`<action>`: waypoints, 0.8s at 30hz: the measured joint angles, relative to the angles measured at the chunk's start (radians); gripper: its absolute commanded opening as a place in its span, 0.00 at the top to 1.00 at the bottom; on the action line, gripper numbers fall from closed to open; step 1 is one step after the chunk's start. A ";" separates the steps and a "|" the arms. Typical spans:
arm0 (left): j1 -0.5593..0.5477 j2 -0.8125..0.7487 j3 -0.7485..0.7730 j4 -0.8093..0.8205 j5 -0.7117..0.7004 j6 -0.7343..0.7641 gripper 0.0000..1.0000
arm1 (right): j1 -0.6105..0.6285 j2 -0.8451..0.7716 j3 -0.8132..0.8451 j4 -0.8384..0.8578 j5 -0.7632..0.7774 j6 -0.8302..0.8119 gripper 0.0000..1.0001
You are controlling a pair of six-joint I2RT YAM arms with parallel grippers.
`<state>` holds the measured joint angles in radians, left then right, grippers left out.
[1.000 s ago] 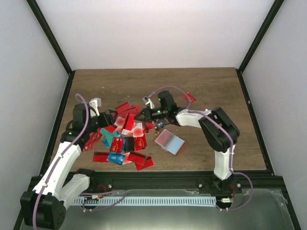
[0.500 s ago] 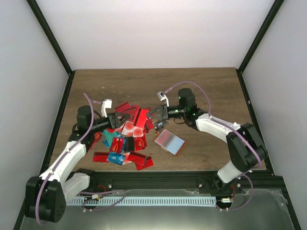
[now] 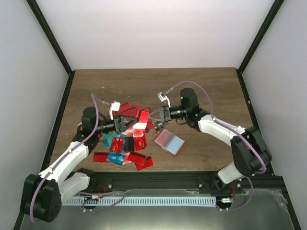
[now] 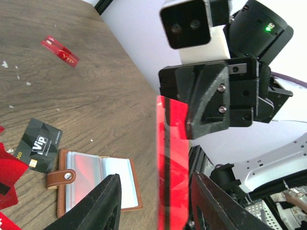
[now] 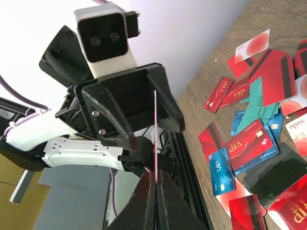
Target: Put the credit cards into the card holder
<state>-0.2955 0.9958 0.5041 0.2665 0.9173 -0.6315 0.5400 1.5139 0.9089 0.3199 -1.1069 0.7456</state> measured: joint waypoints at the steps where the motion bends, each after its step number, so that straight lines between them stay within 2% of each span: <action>1: -0.001 0.000 0.000 -0.007 -0.002 0.005 0.61 | 0.000 -0.008 -0.004 0.000 -0.003 -0.002 0.99; 10: -0.024 0.000 0.000 -0.014 -0.012 0.011 0.70 | 0.000 -0.034 -0.009 -0.022 -0.021 -0.019 0.99; 12: -0.039 0.001 0.000 -0.005 -0.006 0.006 0.79 | 0.000 -0.034 -0.009 -0.027 -0.024 -0.024 0.99; 14: -0.053 0.001 0.000 0.002 -0.003 0.005 0.93 | 0.000 -0.034 -0.009 -0.031 -0.027 -0.027 0.99; 15: -0.059 0.001 0.001 0.004 -0.002 0.003 0.96 | 0.000 -0.034 -0.009 -0.034 -0.027 -0.030 0.99; 18: -0.068 0.001 0.002 0.011 -0.002 -0.005 0.96 | 0.000 -0.037 -0.009 -0.051 -0.025 -0.039 0.99; 21: -0.079 0.002 0.003 0.016 -0.013 -0.012 0.96 | 0.000 -0.050 -0.009 -0.092 0.005 -0.065 0.82; 24: -0.095 0.007 0.003 0.016 -0.031 -0.013 0.96 | 0.001 -0.085 -0.002 -0.220 0.130 -0.108 0.66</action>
<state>-0.3908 1.0027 0.5072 0.2825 0.8860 -0.6441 0.5407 1.4284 0.9073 0.0998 -0.9768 0.6380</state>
